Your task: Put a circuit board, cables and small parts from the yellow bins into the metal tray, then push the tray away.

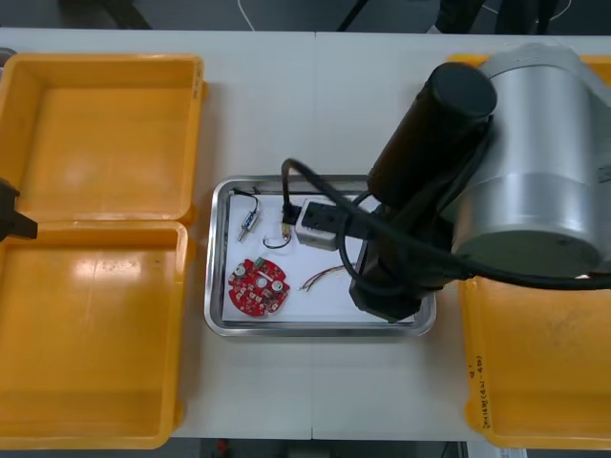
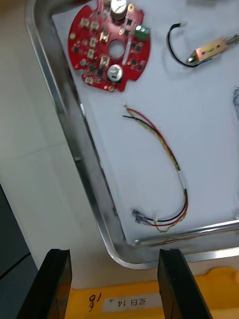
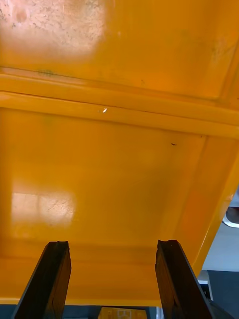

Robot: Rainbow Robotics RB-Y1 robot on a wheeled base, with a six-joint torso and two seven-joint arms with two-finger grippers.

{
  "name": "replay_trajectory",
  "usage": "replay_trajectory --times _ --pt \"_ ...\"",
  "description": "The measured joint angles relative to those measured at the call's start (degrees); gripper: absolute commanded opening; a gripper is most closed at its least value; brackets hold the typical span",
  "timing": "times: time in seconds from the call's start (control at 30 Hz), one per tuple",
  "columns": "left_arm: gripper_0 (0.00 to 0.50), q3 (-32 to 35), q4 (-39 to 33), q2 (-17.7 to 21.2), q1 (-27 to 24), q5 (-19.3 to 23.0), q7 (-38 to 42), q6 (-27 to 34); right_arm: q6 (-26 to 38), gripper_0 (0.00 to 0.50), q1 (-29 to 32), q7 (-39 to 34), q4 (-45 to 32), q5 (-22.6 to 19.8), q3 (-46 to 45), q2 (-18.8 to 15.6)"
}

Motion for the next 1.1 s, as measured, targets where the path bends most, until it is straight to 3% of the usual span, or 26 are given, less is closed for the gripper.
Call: replay_trajectory --times 0.27,0.47,0.73,1.1 --pt "0.500 0.6 -0.8 0.0 1.9 0.1 -3.3 0.0 0.0 0.500 -1.2 4.6 0.6 4.7 9.8 0.8" --pt "0.500 0.6 -0.9 0.0 2.3 0.1 -4.0 0.0 -1.3 0.500 -1.3 4.8 5.6 5.4 12.4 2.8" --pt "0.500 0.6 -0.9 0.0 2.3 0.1 -4.1 0.0 -3.5 0.500 -1.4 5.3 8.6 12.0 17.7 5.7" --pt "0.500 0.6 -0.9 0.0 2.4 0.1 -4.1 0.0 -6.8 0.500 -1.4 5.4 12.9 15.1 21.7 9.0"
